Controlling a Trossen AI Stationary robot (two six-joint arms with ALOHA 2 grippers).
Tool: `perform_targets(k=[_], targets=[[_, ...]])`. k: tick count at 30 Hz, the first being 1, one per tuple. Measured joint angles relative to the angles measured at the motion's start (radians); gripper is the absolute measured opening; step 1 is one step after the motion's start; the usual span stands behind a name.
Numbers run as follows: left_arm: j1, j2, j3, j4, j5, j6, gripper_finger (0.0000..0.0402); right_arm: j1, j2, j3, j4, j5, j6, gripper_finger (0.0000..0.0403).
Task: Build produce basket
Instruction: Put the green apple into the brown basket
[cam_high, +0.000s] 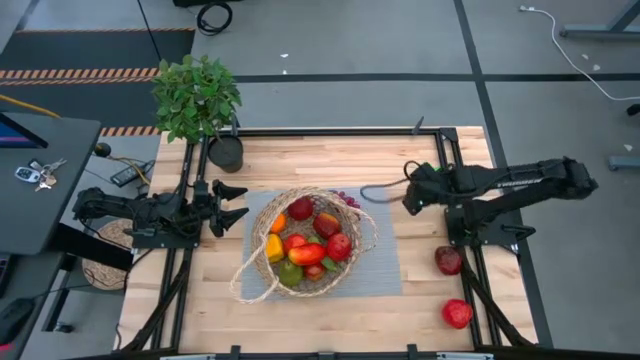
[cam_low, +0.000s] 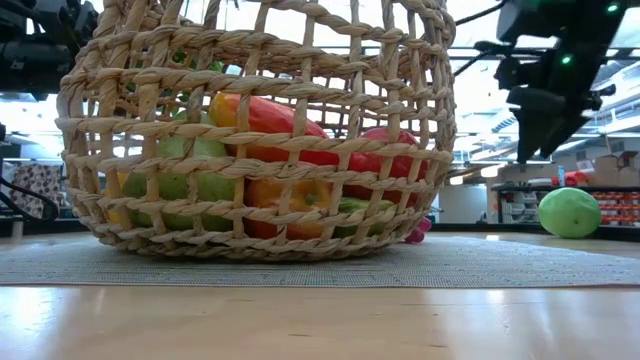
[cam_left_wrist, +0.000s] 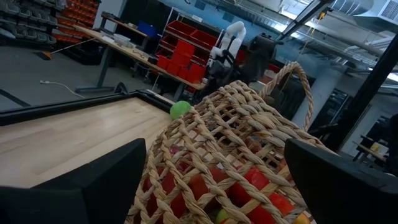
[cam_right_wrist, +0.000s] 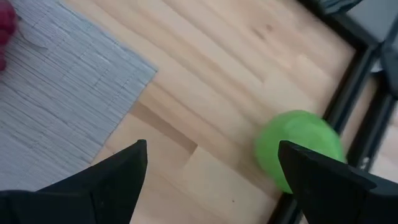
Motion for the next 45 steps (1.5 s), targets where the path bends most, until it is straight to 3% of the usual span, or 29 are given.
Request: perform_targets(k=[8, 13, 28, 35, 45], targets=[[0.0, 0.0, 0.0, 0.0, 0.0, 0.0, 0.0389, -0.225, 0.045, 0.0, 0.026, -0.186, -0.207, 0.0365], [0.0, 0.0, 0.0, 0.0, 0.0, 0.0, 0.0389, -0.323, 0.073, 0.0, 0.022, -0.192, -0.316, 0.0367], [0.0, 0.0, 0.0, 0.0, 0.0, 0.0, 0.0389, -0.668, 0.14, 0.015, -0.072, -0.195, -0.39, 0.0369], [0.0, 0.0, 0.0, 0.0, 0.0, 0.0, 0.0389, -0.721, 0.248, 0.015, -0.029, -0.272, -0.469, 0.0369], [0.0, 0.0, 0.0, 0.0, 0.0, 0.0, 0.0389, -0.765, 0.392, 0.015, 0.053, -0.303, -0.55, 0.0369]])
